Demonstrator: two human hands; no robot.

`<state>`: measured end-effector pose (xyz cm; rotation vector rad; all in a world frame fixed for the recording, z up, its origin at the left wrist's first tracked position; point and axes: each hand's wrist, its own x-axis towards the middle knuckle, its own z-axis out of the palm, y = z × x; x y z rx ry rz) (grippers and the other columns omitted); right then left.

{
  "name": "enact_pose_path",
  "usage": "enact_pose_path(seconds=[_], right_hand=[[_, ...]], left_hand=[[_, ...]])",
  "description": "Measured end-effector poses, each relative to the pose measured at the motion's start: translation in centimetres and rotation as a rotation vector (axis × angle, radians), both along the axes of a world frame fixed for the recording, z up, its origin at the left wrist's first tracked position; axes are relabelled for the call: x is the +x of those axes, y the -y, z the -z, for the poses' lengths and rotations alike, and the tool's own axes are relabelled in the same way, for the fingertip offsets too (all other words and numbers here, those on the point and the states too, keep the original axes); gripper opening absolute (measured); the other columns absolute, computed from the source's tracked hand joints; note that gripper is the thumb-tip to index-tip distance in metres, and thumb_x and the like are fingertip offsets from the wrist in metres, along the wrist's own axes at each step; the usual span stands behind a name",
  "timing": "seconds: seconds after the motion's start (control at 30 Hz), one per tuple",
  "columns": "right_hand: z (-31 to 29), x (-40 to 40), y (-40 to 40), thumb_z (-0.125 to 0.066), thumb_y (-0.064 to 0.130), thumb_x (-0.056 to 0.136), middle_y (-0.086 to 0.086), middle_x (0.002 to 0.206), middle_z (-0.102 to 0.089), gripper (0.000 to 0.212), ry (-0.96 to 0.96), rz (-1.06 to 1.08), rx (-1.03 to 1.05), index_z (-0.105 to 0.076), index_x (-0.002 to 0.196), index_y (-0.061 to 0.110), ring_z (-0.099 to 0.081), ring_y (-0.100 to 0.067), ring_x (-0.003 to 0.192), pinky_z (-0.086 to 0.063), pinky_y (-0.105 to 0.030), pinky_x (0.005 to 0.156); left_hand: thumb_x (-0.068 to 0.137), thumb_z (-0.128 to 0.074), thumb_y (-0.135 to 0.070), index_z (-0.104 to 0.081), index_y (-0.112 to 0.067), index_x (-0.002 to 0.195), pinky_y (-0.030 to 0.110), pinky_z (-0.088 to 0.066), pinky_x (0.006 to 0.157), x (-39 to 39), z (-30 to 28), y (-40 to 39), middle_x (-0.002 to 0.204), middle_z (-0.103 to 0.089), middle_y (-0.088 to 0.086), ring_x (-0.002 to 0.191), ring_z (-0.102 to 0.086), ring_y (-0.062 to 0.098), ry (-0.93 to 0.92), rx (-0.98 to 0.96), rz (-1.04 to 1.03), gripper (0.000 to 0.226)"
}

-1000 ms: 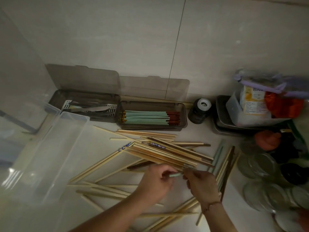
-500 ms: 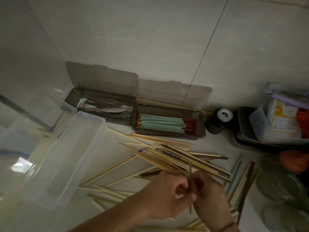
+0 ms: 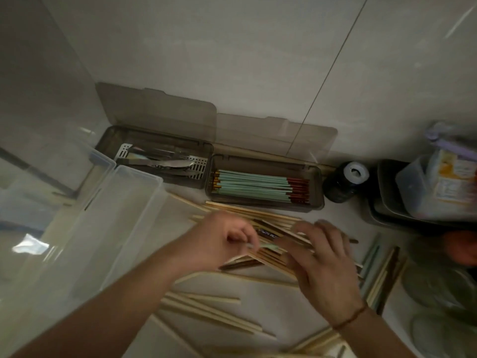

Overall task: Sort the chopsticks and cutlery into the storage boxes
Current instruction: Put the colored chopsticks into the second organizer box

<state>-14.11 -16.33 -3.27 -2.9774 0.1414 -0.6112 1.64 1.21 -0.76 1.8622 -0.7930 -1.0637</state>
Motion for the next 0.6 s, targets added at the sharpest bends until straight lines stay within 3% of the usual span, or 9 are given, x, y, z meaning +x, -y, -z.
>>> enact_pose_path(seconds=[0.1,0.23,0.4,0.5,0.6], right_hand=[[-0.4,2.1,2.9,-0.052,0.020,0.081,0.001,0.095,-0.069,0.026,0.036,-0.078,-0.052,-0.073,0.096,0.024,-0.059,-0.029,0.087,-0.045,-0.039,0.071],[-0.7,5.4,4.7,-0.048,0.047,0.093,0.000,0.090,-0.069,0.042,-0.049,-0.157,0.069,-0.067,0.117,0.018,-0.061,-0.021,0.080,-0.049,-0.033,0.067],[0.8,10.5,5.4,-0.054,0.032,0.092,-0.002,0.091,-0.072,0.024,-0.020,-0.007,0.204,-0.073,0.097,0.019,-0.066,-0.025,0.083,-0.053,-0.034,0.073],[2.2,13.4,6.2,-0.059,0.026,0.093,-0.001,0.097,-0.070,0.012,-0.232,0.214,0.404,-0.070,0.097,0.023,-0.063,-0.024,0.090,-0.052,-0.033,0.077],[4.0,14.6,6.5,-0.062,0.024,0.090,0.001,0.100,-0.070,0.009,-0.418,0.268,0.469,-0.069,0.094,0.028,-0.063,-0.022,0.093,-0.053,-0.034,0.081]], left_hand=[[0.086,-0.068,-0.002,-0.071,-0.034,0.079,0.027,-0.056,0.075,3.2,-0.8,-0.2,0.084,-0.074,-0.013,0.081,-0.069,0.001,0.197,0.007,-0.082,0.033],[0.087,-0.067,-0.004,-0.070,-0.039,0.079,0.019,-0.055,0.075,6.3,-0.6,0.7,0.089,-0.073,-0.013,0.082,-0.067,-0.004,0.361,0.033,-0.212,0.036],[0.090,-0.065,-0.011,-0.072,-0.026,0.101,0.025,-0.049,0.090,7.5,1.8,2.7,0.107,-0.071,-0.007,0.099,-0.064,0.009,0.608,0.003,-0.267,0.020],[0.085,-0.069,-0.023,-0.068,-0.021,0.115,0.040,-0.041,0.102,7.0,3.6,3.6,0.123,-0.065,-0.001,0.115,-0.057,0.022,0.855,0.107,-0.231,0.030],[0.087,-0.065,-0.033,-0.062,-0.026,0.123,0.045,-0.026,0.111,5.4,4.5,3.9,0.134,-0.055,-0.006,0.127,-0.046,0.020,0.880,0.212,-0.126,0.037]])
